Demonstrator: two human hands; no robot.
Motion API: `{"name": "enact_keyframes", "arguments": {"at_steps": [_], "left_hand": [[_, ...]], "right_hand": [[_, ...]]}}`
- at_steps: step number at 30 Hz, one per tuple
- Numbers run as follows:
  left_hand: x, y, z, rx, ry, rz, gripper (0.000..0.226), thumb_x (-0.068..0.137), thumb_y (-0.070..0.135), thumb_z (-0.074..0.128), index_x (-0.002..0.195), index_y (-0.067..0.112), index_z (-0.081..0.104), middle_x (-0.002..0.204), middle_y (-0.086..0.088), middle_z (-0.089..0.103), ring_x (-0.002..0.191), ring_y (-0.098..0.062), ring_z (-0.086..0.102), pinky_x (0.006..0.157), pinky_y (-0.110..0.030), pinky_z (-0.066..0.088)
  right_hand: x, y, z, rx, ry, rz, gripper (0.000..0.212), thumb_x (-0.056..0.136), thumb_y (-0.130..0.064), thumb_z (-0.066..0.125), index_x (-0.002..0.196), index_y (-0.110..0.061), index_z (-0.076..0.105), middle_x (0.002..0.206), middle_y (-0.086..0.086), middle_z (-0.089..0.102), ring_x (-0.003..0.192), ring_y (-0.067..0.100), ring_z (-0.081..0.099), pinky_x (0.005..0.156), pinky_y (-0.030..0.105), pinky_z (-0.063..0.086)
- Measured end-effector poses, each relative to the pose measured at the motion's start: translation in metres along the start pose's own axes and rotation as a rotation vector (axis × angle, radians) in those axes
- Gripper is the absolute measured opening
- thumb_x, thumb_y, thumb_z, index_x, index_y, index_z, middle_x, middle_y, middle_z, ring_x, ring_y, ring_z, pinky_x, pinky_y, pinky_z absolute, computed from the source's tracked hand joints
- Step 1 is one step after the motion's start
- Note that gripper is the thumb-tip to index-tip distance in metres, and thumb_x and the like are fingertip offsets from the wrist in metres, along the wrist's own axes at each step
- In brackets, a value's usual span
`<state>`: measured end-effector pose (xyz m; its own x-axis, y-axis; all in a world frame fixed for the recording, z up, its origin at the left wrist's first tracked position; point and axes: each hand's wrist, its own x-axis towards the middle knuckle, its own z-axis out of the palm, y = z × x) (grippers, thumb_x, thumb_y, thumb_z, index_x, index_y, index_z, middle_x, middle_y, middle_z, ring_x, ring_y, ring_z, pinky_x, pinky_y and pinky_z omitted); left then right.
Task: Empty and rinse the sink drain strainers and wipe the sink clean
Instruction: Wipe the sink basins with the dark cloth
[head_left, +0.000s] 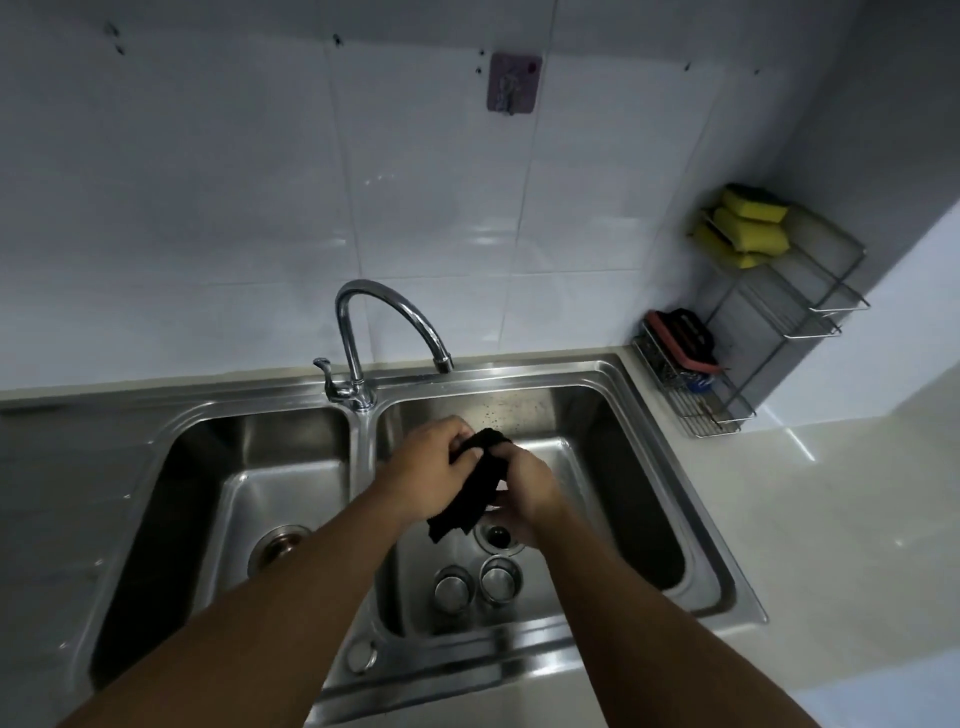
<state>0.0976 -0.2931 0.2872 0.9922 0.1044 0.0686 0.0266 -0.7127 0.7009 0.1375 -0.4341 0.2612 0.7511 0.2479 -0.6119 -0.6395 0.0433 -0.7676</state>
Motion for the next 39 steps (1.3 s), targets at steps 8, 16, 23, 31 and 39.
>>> {"name": "enact_keyframes", "arguments": {"at_steps": [8,16,23,31,39], "left_hand": [[0.014,0.046,0.077,0.030,-0.162,0.083,0.037,0.087,0.029,0.067,0.123,0.023,0.061,0.119,0.003,0.057,0.107,-0.016,0.056,0.091,-0.026,0.044],[0.048,0.115,0.142,0.007,-0.304,0.163,0.045,0.090,0.038,0.063,0.132,0.022,0.054,0.119,0.009,0.045,0.108,-0.015,0.055,0.085,-0.025,0.040],[0.068,0.178,0.214,-0.081,-0.500,0.170,0.045,0.088,0.044,0.065,0.129,0.028,0.057,0.130,0.007,0.043,0.113,-0.012,0.053,0.100,-0.029,0.044],[0.078,0.206,0.309,-0.476,-0.664,-0.202,0.016,0.088,0.026,0.060,0.101,0.035,0.057,0.109,0.006,0.065,0.097,-0.017,0.066,0.068,-0.037,0.061],[0.084,0.205,0.365,-0.299,-0.649,-0.084,0.037,0.082,0.013,0.064,0.116,0.025,0.064,0.116,0.010,0.065,0.106,-0.008,0.061,0.092,-0.020,0.048]], "right_hand": [[-0.010,0.005,-0.074,0.246,0.080,-0.005,0.041,0.097,-0.040,0.041,0.107,-0.014,0.071,0.097,0.012,0.072,0.082,0.029,0.063,0.067,0.037,0.050],[-0.022,-0.028,-0.164,0.291,0.262,-0.082,0.045,0.091,-0.045,0.045,0.109,-0.013,0.071,0.103,0.016,0.072,0.098,0.035,0.065,0.083,0.045,0.051],[-0.035,-0.037,-0.266,0.452,0.299,-0.169,0.050,0.083,-0.054,0.064,0.105,-0.010,0.069,0.102,0.018,0.072,0.094,0.032,0.071,0.080,0.046,0.059],[-0.027,-0.021,-0.348,0.542,0.488,-0.176,0.029,0.083,-0.010,0.057,0.108,0.004,0.061,0.090,0.024,0.066,0.077,0.036,0.065,0.061,0.038,0.052],[-0.008,0.011,-0.388,0.055,0.852,-0.113,0.037,0.087,-0.007,0.062,0.123,-0.011,0.053,0.103,0.008,0.065,0.093,0.025,0.066,0.078,0.043,0.060]]}}
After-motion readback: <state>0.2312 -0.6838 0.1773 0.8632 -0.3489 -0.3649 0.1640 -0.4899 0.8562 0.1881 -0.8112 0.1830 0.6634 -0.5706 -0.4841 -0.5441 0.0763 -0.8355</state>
